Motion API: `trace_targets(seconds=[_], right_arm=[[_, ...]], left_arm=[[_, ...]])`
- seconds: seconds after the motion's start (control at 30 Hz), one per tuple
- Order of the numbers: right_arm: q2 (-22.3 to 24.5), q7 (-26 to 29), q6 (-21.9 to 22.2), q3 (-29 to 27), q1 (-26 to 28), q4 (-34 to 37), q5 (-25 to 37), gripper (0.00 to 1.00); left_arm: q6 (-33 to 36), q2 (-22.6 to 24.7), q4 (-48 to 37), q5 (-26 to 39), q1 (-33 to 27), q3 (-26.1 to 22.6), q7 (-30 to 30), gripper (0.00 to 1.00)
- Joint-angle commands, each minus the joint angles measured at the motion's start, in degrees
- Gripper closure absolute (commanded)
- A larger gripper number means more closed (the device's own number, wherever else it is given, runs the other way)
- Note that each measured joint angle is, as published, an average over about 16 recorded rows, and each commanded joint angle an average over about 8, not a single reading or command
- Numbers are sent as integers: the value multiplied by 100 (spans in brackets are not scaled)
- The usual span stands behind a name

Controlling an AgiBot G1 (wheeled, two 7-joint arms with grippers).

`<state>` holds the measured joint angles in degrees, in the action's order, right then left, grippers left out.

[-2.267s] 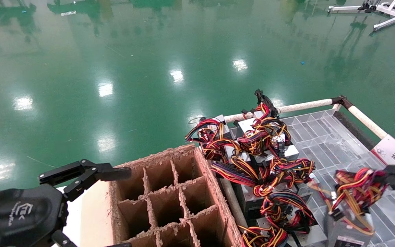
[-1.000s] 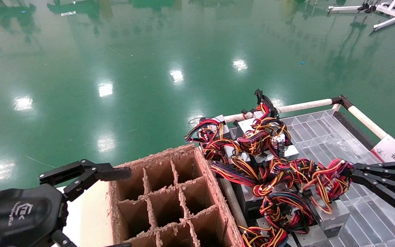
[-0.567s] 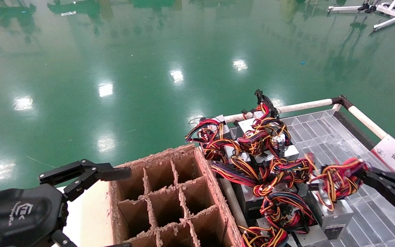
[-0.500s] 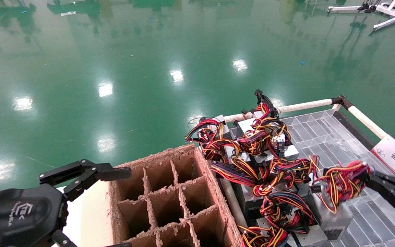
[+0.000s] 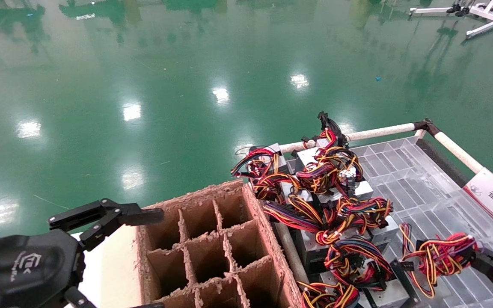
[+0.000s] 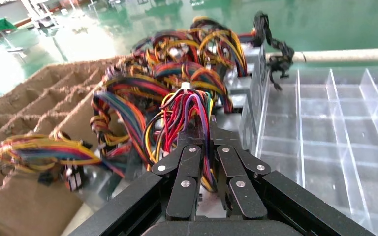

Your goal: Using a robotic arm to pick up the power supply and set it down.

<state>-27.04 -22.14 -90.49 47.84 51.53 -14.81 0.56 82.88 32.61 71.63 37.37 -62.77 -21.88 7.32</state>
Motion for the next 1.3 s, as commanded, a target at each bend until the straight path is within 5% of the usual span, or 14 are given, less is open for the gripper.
trace_targets(seconds=[0.03, 0.13, 1.3], right_arm=[[8, -1, 9, -17, -124, 15, -59, 30], [6, -11, 11, -30, -176, 18, -99, 0], [650, 303, 263, -110, 116, -1046, -136, 0]], left_arm=[[0, 0, 0, 0, 0, 0, 0, 0], [-1, 0, -1, 0, 1, 0, 0, 0], [-3, -1, -4, -1, 2, 0, -1, 0]])
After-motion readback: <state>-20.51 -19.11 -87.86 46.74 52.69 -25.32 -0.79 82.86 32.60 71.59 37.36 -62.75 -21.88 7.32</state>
